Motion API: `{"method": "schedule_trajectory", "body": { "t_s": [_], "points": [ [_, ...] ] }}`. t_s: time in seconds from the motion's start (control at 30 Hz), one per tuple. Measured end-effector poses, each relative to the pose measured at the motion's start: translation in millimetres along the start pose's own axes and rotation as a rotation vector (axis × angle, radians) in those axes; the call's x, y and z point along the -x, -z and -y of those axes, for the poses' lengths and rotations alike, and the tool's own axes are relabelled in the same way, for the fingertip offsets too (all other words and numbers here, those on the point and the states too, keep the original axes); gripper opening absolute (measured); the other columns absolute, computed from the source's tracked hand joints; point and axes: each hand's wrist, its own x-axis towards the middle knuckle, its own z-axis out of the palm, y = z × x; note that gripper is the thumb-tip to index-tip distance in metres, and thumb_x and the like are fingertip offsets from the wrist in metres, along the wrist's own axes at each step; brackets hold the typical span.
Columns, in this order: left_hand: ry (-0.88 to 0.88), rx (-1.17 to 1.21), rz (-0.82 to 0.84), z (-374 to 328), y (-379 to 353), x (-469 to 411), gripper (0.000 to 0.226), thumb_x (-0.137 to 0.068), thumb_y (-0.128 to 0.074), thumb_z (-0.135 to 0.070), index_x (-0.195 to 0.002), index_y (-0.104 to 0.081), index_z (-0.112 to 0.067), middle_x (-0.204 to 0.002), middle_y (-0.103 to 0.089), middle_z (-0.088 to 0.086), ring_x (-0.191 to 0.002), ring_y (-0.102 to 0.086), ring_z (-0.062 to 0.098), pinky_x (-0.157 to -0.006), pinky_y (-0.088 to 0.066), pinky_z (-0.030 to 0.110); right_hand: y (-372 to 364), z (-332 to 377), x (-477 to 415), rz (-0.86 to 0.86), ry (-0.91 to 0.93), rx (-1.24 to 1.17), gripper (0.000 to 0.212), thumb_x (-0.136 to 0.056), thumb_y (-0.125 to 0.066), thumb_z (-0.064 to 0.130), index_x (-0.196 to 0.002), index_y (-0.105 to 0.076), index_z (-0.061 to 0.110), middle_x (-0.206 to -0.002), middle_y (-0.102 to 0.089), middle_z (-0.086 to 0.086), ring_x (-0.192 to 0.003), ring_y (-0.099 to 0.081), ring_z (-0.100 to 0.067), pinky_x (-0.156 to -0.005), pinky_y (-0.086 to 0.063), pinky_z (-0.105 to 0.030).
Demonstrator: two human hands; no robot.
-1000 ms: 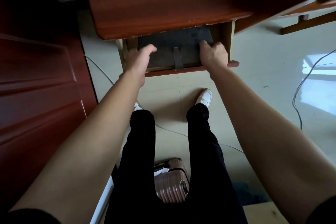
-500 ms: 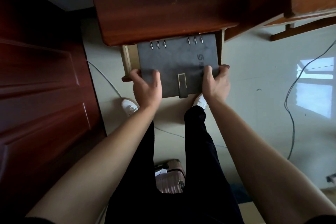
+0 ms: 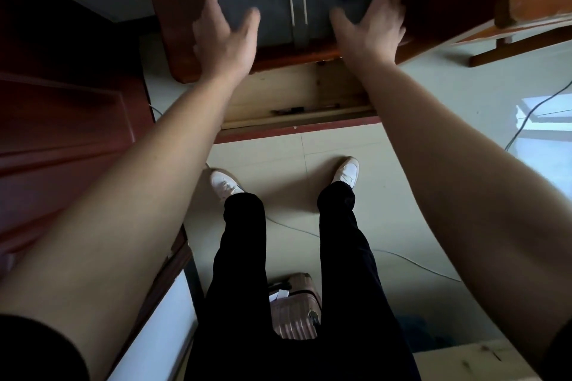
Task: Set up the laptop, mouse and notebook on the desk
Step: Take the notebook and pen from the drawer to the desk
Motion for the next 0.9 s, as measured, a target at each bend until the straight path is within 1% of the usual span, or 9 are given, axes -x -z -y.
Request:
{"method": "schedule_trajectory", "body": {
  "t_s": [0.1, 0.17, 0.27, 0.3, 0.37, 0.5, 0.63, 0.77, 0.9],
  "points": [
    [-0.115, -0.342, 0.051, 19, -3, 6, 0.090, -0.090, -0.043, -0.067, -0.159, -0.015, -0.016, -0.162, -0.027, 0.007, -0.150, -0.020, 0.028, -0.120, -0.010, 0.054, -9, -8, -1, 0.061, 0.060, 0.149, 0.083, -0.092, -0.053, 0.051, -0.159, -0.019, 0.015, -0.162, -0.027, -0.008, -0.148, -0.023, -0.031, -0.117, -0.022, -0.050],
    [-0.217, -0.499, 0.088, 36, -5, 12, 0.095, -0.089, -0.038, -0.073, -0.160, -0.005, -0.018, -0.167, -0.011, 0.008, -0.153, -0.005, 0.031, -0.117, 0.000, 0.062, -13, -16, 10, -0.015, 0.113, 0.135, 0.079, -0.091, -0.054, 0.050, -0.154, -0.030, 0.011, -0.157, -0.034, -0.013, -0.143, -0.032, -0.032, -0.113, -0.027, -0.045],
    [-0.287, -0.563, 0.085, 55, -10, 12, 0.089, -0.093, -0.029, -0.072, -0.159, -0.003, -0.018, -0.167, -0.004, 0.009, -0.153, 0.001, 0.033, -0.116, 0.001, 0.066, -27, -31, 40, -0.292, 0.257, 0.121, 0.049, -0.085, -0.063, 0.041, -0.117, -0.059, 0.004, -0.121, -0.056, -0.020, -0.109, -0.053, -0.036, -0.093, -0.038, -0.041],
    [-0.295, -0.561, 0.066, 58, -12, 11, 0.087, -0.095, -0.026, -0.071, -0.159, -0.005, -0.018, -0.167, -0.005, 0.009, -0.153, 0.000, 0.032, -0.116, 0.001, 0.067, -34, -37, 49, -0.280, 0.301, 0.128, 0.039, -0.085, -0.063, 0.038, -0.105, -0.061, 0.005, -0.110, -0.057, -0.019, -0.100, -0.054, -0.036, -0.087, -0.040, -0.042],
    [-0.299, -0.573, 0.031, 60, -15, 10, 0.085, -0.095, -0.026, -0.071, -0.159, -0.008, -0.018, -0.167, -0.009, 0.009, -0.153, -0.004, 0.032, -0.115, -0.001, 0.066, -51, -49, 60, 0.001, 0.344, 0.186, 0.030, -0.089, -0.060, 0.036, -0.099, -0.059, 0.008, -0.105, -0.057, -0.016, -0.097, -0.053, -0.033, -0.084, -0.042, -0.042],
    [-0.311, -0.623, 0.005, 62, -19, 9, 0.085, -0.096, -0.027, -0.070, -0.159, -0.010, -0.016, -0.167, -0.011, 0.010, -0.153, -0.006, 0.034, -0.115, -0.003, 0.067, -88, -57, 58, 0.581, 0.251, 0.348, 0.043, -0.091, -0.059, 0.035, -0.129, -0.058, 0.014, -0.130, -0.052, -0.014, -0.122, -0.048, -0.034, -0.101, -0.041, -0.045],
    [-0.308, -0.650, -0.010, 63, -21, 8, 0.085, -0.096, -0.028, -0.070, -0.159, -0.011, -0.015, -0.166, -0.012, 0.011, -0.153, -0.007, 0.034, -0.115, -0.004, 0.066, -108, -49, 33, 0.753, 0.215, 0.510, 0.058, -0.089, -0.059, 0.043, -0.142, -0.049, 0.021, -0.143, -0.044, -0.012, -0.132, -0.041, -0.035, -0.108, -0.036, -0.050],
    [-0.304, -0.668, -0.013, 63, -22, 9, 0.085, -0.095, -0.028, -0.069, -0.159, -0.011, -0.016, -0.166, -0.013, 0.010, -0.153, -0.008, 0.034, -0.115, -0.005, 0.066, -118, -57, 14, 0.828, 0.200, 0.626, 0.057, -0.093, -0.053, 0.058, -0.140, -0.051, 0.025, -0.147, -0.047, -0.010, -0.138, -0.039, -0.034, -0.113, -0.028, -0.054],
    [-0.310, -0.674, -0.013, 64, -21, 9, 0.084, -0.096, -0.028, -0.069, -0.159, -0.011, -0.015, -0.166, -0.013, 0.011, -0.153, -0.008, 0.035, -0.115, -0.006, 0.067, -116, -67, 11, 0.878, 0.157, 0.590, 0.057, -0.093, -0.052, 0.065, -0.135, -0.056, 0.026, -0.147, -0.044, -0.012, -0.133, -0.043, -0.037, -0.110, -0.033, -0.057]
  ]
}}
